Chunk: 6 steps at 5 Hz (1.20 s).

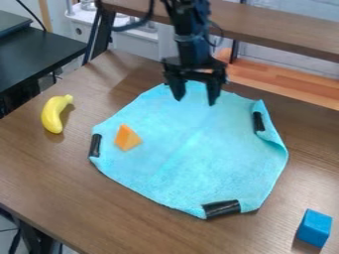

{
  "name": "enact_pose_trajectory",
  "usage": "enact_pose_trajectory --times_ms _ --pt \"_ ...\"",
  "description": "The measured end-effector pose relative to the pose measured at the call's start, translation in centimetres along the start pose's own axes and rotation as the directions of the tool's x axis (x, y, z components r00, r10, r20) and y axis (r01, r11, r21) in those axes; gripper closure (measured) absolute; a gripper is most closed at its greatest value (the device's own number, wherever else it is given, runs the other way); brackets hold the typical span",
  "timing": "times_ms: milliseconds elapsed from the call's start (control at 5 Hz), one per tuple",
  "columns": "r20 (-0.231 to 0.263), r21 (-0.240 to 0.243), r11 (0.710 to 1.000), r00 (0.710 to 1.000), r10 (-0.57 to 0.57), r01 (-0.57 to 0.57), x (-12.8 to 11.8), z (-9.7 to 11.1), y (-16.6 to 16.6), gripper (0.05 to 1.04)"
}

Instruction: Fold the cloth from left to right

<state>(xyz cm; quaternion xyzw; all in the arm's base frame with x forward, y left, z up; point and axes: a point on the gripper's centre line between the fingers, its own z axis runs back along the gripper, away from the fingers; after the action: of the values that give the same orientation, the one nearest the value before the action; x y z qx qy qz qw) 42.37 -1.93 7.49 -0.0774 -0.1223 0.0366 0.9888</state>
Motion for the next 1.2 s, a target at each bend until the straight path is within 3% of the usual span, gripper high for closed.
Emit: enact_pose_trajectory --times_ms 400,600,1200 --pt "0.102 -0.015 0.990 0.984 0.144 -0.144 2.9 -3.1 -3.2 0.084" --pt "0.128 -0.035 0.983 0.975 0.184 -0.181 4.0 -4.1 -4.1 0.084" --pt "0.140 -0.057 0.983 0.974 0.180 -0.174 5.7 -7.8 -6.7 0.084"
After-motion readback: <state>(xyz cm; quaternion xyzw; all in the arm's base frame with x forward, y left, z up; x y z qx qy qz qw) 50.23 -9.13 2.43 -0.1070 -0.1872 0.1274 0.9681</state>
